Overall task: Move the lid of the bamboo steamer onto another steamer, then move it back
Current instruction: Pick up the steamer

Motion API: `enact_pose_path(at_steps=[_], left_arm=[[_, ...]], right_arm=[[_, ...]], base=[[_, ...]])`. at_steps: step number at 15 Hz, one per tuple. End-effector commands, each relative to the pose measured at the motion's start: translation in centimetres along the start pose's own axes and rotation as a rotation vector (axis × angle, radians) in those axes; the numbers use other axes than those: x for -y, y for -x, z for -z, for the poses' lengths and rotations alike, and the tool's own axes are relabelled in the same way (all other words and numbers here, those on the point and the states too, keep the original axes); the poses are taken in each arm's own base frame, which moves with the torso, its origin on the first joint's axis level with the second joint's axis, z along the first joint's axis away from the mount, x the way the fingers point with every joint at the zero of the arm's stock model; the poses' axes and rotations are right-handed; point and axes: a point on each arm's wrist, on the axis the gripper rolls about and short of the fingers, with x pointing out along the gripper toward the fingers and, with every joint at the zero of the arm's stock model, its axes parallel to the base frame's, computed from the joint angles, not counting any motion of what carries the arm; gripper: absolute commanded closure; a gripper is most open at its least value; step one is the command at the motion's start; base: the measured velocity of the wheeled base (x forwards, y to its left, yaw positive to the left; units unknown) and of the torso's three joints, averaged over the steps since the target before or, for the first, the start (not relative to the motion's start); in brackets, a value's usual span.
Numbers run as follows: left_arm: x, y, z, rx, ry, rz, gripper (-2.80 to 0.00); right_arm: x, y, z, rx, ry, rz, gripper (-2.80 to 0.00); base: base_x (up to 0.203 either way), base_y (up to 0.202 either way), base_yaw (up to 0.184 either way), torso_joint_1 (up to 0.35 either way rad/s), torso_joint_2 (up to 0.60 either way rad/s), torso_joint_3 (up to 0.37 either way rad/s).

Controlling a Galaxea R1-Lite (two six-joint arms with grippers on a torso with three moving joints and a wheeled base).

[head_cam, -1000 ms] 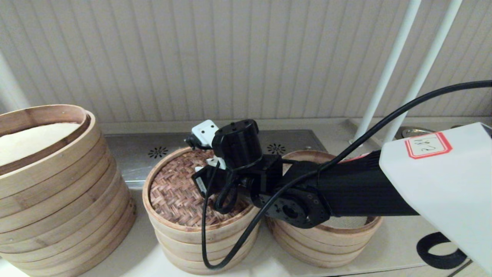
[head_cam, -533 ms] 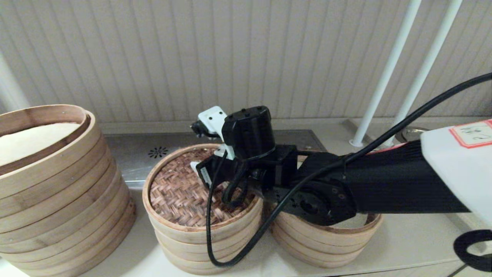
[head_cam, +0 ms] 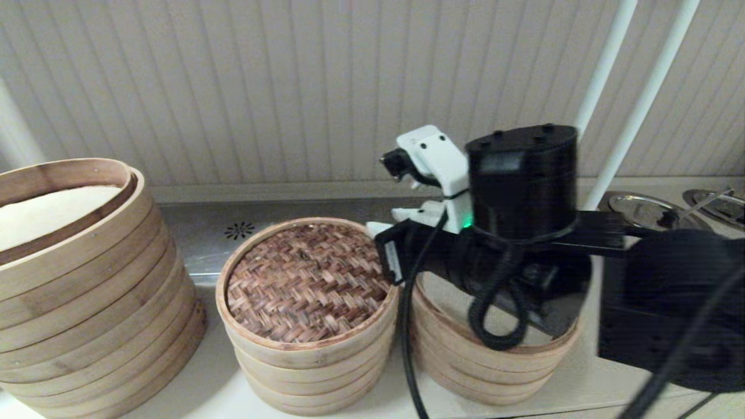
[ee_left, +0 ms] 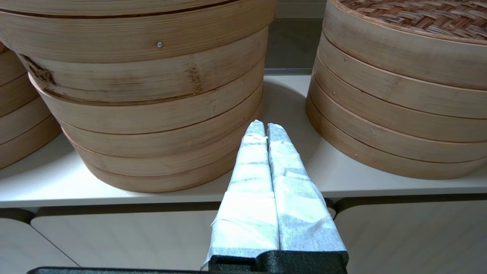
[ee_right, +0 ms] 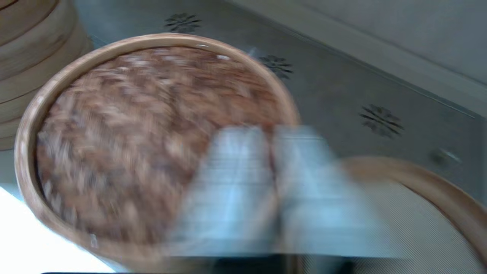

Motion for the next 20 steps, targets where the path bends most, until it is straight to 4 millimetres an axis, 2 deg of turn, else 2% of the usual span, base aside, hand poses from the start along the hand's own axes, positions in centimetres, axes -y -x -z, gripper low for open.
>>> enact_pose_path(at_steps=[1, 5, 11, 14, 16, 20], left_arm=[[0.0, 0.0, 0.0, -0.002, 0.000, 0.000, 0.00], [0.0, 0.0, 0.0, -0.002, 0.000, 0.000, 0.00], [0.0, 0.0, 0.0, -0.002, 0.000, 0.000, 0.00], [0.0, 0.0, 0.0, -0.002, 0.000, 0.000, 0.00], [0.0, 0.0, 0.0, -0.002, 0.000, 0.000, 0.00], [0.0, 0.0, 0.0, -0.002, 0.000, 0.000, 0.00]], right_arm=[[2.6, 5.2, -1.2, 0.073, -0.038, 0.046, 0.00], [7.2, 11.6, -0.1, 0.114, -0.080, 0.248, 0.00], [11.0, 19.8, 1.7, 0.144, -0.195, 0.481, 0.00], [11.7, 23.3, 3.7, 0.141, -0.265, 0.585, 0.00], [12.2, 24.8, 5.4, 0.143, -0.292, 0.737, 0.00], [12.1, 28.3, 7.4, 0.171, -0.318, 0.918, 0.00]], base=[[0.000, 0.000, 0.000, 0.000, 0.00, 0.000], [0.000, 0.000, 0.000, 0.000, 0.00, 0.000], [0.000, 0.000, 0.000, 0.000, 0.00, 0.000], [0.000, 0.000, 0.000, 0.000, 0.00, 0.000], [0.000, 0.000, 0.000, 0.000, 0.00, 0.000], [0.000, 0.000, 0.000, 0.000, 0.00, 0.000]])
